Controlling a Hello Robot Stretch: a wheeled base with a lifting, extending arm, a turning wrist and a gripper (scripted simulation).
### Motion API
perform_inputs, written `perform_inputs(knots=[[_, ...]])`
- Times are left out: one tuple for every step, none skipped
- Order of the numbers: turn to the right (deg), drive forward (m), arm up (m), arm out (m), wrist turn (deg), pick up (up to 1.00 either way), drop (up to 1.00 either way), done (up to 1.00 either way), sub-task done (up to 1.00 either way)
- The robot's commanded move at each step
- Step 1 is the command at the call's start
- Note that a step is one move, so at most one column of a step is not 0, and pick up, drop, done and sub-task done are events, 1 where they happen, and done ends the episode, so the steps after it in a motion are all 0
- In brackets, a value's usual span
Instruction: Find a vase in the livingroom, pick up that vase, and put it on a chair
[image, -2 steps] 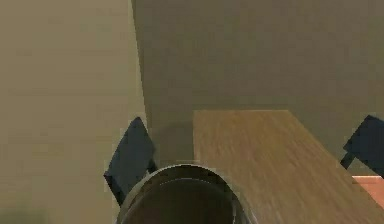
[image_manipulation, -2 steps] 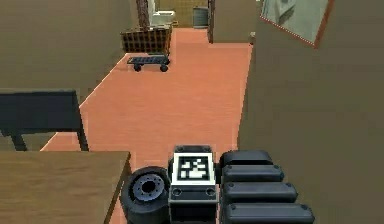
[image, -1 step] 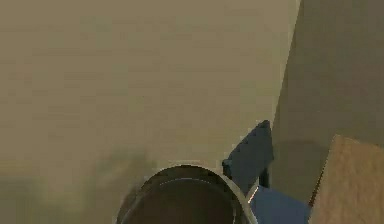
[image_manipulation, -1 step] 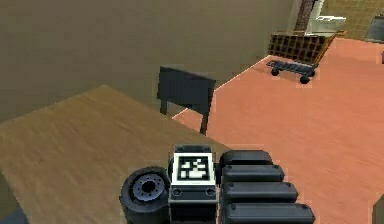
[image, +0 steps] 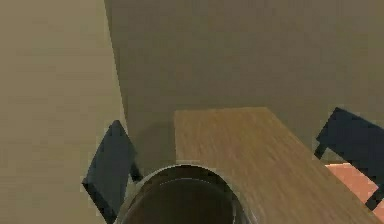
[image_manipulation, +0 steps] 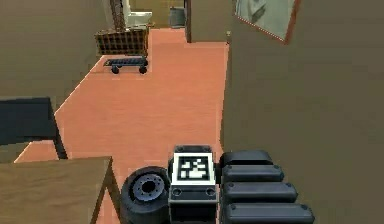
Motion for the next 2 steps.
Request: perform_inputs(knots=[[33.0,0.0,0.0,0.0,0.0,0.0,0.0,0.0,0.0],[45.0,0.0,0.0,0.0,0.0,0.0,0.0,0.0,0.0]])
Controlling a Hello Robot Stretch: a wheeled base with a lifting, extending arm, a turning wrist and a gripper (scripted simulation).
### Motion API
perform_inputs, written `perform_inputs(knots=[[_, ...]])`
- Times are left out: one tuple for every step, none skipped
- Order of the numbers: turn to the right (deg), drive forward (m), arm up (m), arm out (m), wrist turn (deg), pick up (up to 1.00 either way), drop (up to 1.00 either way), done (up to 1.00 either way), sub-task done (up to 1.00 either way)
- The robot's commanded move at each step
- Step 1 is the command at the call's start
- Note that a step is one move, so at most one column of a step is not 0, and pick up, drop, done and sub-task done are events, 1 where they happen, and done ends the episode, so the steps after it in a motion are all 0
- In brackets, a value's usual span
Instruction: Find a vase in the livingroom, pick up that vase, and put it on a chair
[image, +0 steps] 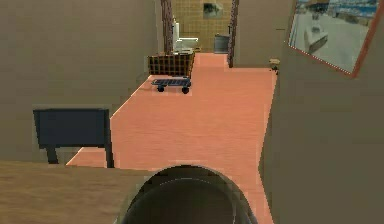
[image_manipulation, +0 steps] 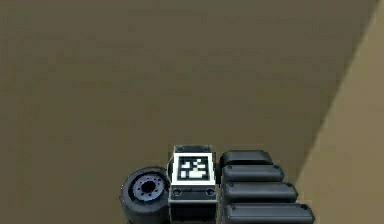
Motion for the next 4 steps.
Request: perform_inputs(knots=[[0.0,0.1,0.0,0.0,0.0,0.0,0.0,0.0,0.0],[-45.0,0.0,0.0,0.0,0.0,0.0,0.0,0.0,0.0],[-45.0,0.0,0.0,0.0,0.0,0.0,0.0,0.0,0.0],[-45.0,0.0,0.0,0.0,0.0,0.0,0.0,0.0,0.0]])
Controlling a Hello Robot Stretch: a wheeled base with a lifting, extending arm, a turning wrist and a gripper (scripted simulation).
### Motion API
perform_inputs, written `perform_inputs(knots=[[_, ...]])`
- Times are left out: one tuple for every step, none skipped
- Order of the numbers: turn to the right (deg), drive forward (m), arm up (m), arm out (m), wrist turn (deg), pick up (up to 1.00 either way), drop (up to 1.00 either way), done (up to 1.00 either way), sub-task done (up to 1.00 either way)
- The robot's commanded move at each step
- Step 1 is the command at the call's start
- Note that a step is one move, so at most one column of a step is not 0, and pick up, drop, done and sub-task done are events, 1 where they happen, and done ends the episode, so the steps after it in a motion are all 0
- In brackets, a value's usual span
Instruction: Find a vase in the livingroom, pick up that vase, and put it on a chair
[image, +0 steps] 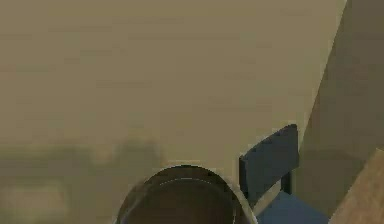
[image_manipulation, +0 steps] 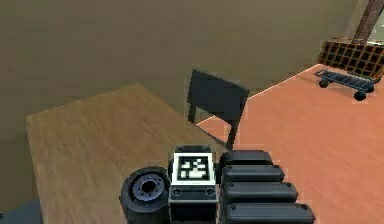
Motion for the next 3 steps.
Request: perform_inputs(knots=[[-36.0,0.0,0.0,0.0,0.0,0.0,0.0,0.0,0.0],[0.0,0.0,0.0,0.48,0.0,0.0,0.0,0.0,0.0],[0.0,0.0,0.0,0.0,45.0,0.0,0.0,0.0,0.0]])
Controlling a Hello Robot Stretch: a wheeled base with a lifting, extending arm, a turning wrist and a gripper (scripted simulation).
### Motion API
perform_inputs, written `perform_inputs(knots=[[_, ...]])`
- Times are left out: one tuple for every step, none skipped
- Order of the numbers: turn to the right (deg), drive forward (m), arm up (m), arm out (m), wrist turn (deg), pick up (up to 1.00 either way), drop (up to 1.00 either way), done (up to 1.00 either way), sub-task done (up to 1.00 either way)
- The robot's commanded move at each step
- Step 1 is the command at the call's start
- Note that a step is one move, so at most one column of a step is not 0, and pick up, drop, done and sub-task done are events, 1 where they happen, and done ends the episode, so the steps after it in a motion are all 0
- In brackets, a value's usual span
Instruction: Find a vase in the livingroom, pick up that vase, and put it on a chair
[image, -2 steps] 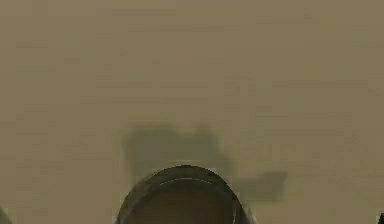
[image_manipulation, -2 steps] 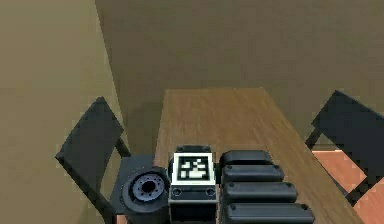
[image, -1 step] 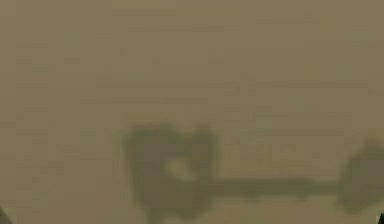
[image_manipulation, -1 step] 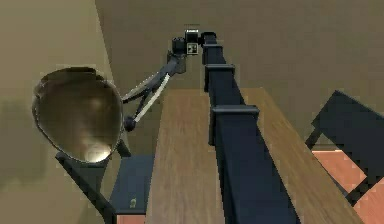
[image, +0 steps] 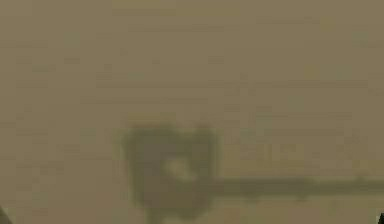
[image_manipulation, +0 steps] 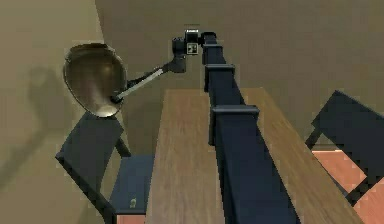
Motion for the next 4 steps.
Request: perform_inputs(knots=[[0.0,0.0,0.0,0.0,33.0,0.0,0.0,0.0,0.0],[0.0,0.0,-0.32,0.0,0.0,0.0,0.0,0.0,0.0],[0.0,0.0,-0.5,0.0,0.0,0.0,0.0,0.0,0.0],[0.0,0.0,0.0,0.0,0.0,0.0,1.0,0.0,0.0]])
